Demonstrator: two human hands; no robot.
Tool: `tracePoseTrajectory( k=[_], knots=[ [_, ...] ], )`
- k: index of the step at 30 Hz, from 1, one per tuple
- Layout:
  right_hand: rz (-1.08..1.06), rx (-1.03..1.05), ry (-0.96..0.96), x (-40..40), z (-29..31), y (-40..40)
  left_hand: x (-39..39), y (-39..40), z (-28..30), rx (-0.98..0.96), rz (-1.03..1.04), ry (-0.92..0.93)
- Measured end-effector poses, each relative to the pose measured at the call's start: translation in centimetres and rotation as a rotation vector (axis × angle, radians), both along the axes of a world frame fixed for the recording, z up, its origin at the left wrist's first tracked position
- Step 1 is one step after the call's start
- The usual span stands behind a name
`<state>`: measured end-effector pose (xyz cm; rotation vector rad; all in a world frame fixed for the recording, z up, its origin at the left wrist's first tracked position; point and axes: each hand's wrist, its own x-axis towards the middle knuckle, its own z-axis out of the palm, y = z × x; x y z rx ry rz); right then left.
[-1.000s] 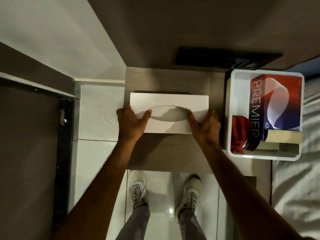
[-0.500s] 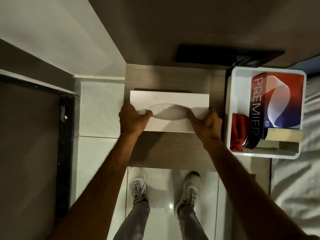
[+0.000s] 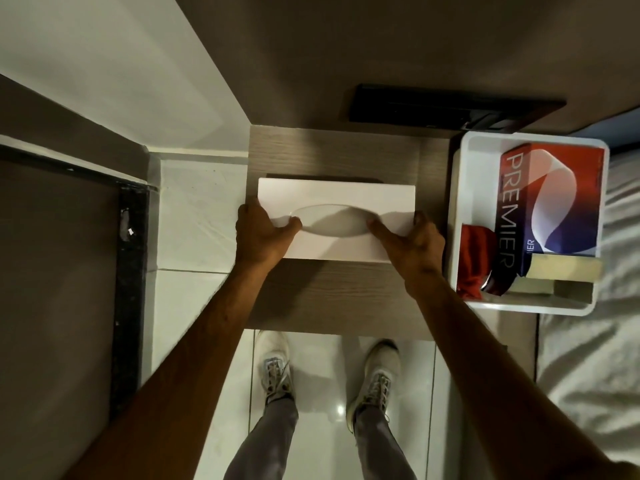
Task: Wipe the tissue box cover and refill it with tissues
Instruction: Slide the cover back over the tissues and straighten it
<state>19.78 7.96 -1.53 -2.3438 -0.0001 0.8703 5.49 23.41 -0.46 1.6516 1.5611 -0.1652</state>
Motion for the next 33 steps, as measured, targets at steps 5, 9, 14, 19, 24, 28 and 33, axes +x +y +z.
tracePoseTrajectory(
  k=[5,9,14,19,24,28,33],
  knots=[
    [0.017,-0.031,0.042,0.5,0.0,0.1,0.5,0.4,1.0,-0.047,-0.001,-0.001],
    [0.024,-0.035,0.078,0.9,0.0,0.1,0.7,0.7,1.5,-0.085,-0.008,0.010],
    [0.017,-0.036,0.069,0.5,0.2,0.4,0.7,0.8,1.4,-0.089,-0.014,0.026],
    [-0.025,-0.023,0.083,0.0,0.4,0.1,0.2,0.3,0.9,-0.106,0.023,-0.001],
    [-0.024,-0.031,0.089,-0.2,0.7,-0.2,0.1,0.3,0.6,-0.119,0.009,0.014],
    [-0.031,-0.024,0.050,-0.7,0.6,0.0,0.0,0.3,0.1,-0.068,-0.025,0.022],
    [-0.018,-0.025,0.021,-0.6,0.7,0.0,0.0,0.9,0.1,-0.097,-0.016,0.013]
  ],
)
